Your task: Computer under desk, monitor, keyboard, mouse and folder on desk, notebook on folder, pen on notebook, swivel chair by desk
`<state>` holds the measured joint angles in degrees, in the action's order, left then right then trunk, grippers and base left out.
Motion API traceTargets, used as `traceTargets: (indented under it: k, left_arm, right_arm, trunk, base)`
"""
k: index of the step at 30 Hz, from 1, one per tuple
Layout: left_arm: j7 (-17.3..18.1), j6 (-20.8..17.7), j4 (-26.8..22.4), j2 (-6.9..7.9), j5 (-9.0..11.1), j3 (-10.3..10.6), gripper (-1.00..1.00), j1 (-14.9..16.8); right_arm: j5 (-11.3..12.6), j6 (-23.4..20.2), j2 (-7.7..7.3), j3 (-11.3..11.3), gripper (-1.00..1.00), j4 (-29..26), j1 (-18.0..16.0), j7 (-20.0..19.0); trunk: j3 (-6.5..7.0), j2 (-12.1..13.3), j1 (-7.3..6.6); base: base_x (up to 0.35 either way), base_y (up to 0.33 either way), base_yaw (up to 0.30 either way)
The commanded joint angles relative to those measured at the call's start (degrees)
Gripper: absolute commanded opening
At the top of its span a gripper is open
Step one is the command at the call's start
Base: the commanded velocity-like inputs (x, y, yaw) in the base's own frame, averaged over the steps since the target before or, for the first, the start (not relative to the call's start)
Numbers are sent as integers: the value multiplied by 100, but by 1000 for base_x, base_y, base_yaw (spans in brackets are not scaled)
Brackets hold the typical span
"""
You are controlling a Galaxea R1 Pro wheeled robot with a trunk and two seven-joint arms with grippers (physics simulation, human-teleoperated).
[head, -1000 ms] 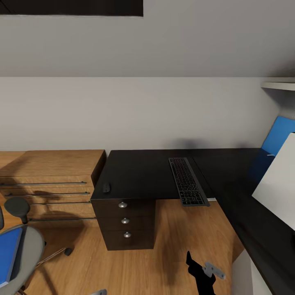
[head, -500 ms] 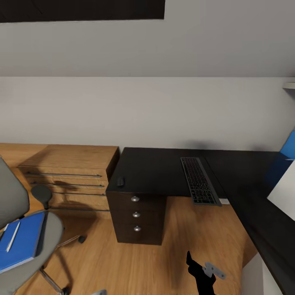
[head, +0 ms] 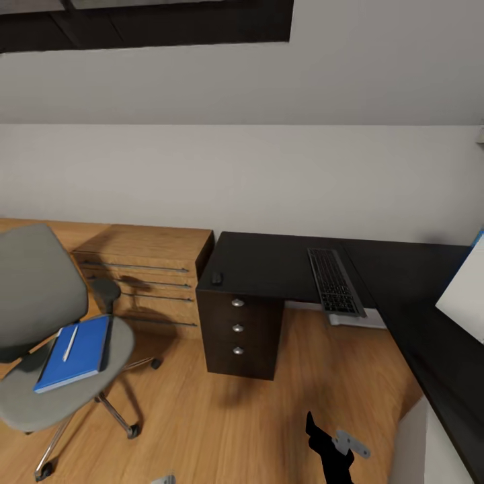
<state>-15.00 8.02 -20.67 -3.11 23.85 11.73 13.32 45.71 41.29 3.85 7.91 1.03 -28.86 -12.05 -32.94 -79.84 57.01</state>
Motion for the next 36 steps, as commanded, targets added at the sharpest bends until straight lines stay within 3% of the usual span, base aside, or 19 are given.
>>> traceTargets:
  k: [1, 17, 27, 36]
  left_arm:
    - [-38, 25, 2, 4, 50, 49, 100, 4]
    - [-33, 25, 2, -3, 50, 55, 100, 4]
    - [-29, 29, 2, -2, 50, 52, 100, 4]
    - [-30, 25, 2, -4, 50, 55, 100, 4]
  right_arm:
    - [61, 19, 1, 44, 100, 11, -5, -25]
    - [61, 19, 1, 44, 100, 11, -5, -25]
    - [61, 19, 1, 44, 100, 11, -5, -25]
    - [52, 19, 1, 44, 100, 11, -5, -27]
  trunk:
    - [-5, -3, -4]
    - [24, -3, -4]
    - [83, -3, -4]
    - [92, -3, -4]
  base:
    - [-336, 5, 8]
    - [-332, 66, -44]
    - [-75, 5, -151]
    - [-289, 0, -25]
